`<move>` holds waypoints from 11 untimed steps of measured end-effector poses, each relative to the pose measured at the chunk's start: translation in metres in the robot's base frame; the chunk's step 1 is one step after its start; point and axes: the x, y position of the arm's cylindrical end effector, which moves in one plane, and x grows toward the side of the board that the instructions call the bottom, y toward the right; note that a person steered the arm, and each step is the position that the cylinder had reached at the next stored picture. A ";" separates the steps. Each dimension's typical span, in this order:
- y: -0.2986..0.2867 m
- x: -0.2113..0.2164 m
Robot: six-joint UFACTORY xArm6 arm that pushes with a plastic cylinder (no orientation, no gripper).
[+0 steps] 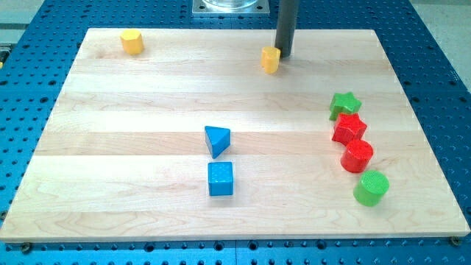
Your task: Move yellow blocks above blue blocks vertically
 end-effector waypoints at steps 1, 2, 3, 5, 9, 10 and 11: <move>-0.044 0.037; -0.094 0.105; -0.102 0.112; -0.135 0.149; -0.399 0.024; -0.374 -0.001; -0.323 -0.014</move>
